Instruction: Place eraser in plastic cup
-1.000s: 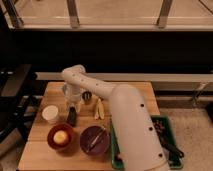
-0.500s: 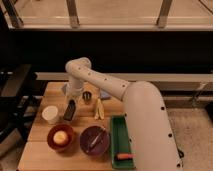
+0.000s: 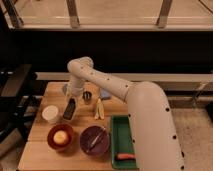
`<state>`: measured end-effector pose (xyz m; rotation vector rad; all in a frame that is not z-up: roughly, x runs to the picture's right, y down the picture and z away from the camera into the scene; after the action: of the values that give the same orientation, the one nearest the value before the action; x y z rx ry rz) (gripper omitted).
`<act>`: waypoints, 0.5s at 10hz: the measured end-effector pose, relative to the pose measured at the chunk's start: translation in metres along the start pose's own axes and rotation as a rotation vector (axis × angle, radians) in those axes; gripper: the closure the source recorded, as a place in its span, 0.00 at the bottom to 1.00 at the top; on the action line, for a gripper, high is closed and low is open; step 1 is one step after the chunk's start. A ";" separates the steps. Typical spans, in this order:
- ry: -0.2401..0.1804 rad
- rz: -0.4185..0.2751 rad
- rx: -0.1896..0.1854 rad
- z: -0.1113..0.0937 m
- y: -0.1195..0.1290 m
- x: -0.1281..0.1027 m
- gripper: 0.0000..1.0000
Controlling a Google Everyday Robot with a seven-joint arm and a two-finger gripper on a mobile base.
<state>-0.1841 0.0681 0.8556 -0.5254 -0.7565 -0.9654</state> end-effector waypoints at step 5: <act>-0.012 0.000 -0.003 0.005 0.002 -0.001 1.00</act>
<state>-0.1845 0.0732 0.8575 -0.5344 -0.7660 -0.9639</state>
